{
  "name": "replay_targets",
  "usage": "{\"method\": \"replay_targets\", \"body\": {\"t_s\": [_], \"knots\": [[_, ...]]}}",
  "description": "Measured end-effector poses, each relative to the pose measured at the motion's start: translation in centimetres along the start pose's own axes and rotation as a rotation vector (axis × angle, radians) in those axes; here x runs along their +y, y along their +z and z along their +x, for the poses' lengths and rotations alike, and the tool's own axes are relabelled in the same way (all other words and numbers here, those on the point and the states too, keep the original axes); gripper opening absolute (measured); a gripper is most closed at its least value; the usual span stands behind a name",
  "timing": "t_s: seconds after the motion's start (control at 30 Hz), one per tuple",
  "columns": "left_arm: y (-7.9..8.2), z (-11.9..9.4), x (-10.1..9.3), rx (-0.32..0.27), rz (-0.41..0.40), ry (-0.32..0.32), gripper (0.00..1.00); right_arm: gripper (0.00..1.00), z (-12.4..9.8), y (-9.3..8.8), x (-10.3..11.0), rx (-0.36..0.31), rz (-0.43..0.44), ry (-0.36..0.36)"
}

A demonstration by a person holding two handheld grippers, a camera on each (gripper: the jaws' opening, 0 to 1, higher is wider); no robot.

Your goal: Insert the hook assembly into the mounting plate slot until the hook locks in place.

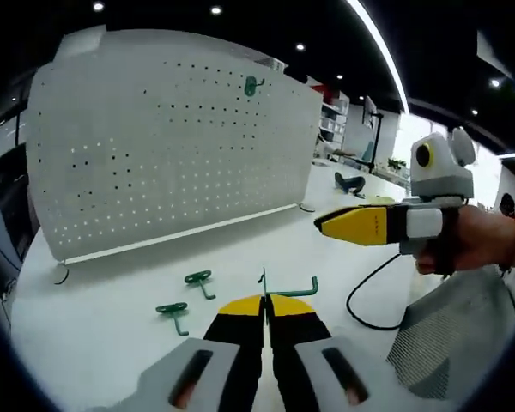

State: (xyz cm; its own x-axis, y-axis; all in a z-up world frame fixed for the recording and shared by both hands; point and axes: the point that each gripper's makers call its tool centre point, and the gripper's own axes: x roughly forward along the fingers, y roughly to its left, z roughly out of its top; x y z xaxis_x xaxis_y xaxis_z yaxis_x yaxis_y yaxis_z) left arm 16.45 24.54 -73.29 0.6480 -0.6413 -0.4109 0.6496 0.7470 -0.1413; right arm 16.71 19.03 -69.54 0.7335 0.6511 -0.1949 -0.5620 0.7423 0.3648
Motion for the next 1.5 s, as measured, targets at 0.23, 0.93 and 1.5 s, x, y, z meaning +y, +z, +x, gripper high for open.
{"method": "replay_targets", "body": {"t_s": [0.23,0.93,1.5], "knots": [[1.7,-1.0,-0.9,-0.066,0.036,0.016,0.01,0.14,-0.1,-0.7,1.5,0.016,0.012,0.041],[4.4,-1.4,-3.8,-0.22,-0.104,0.024,0.01,0.05,-1.1,0.7,2.2,-0.026,0.149,0.162],[4.8,-1.1,-5.3,-0.258,-0.105,0.062,0.01,0.02,-2.0,0.6,1.9,0.014,0.276,0.232]]}}
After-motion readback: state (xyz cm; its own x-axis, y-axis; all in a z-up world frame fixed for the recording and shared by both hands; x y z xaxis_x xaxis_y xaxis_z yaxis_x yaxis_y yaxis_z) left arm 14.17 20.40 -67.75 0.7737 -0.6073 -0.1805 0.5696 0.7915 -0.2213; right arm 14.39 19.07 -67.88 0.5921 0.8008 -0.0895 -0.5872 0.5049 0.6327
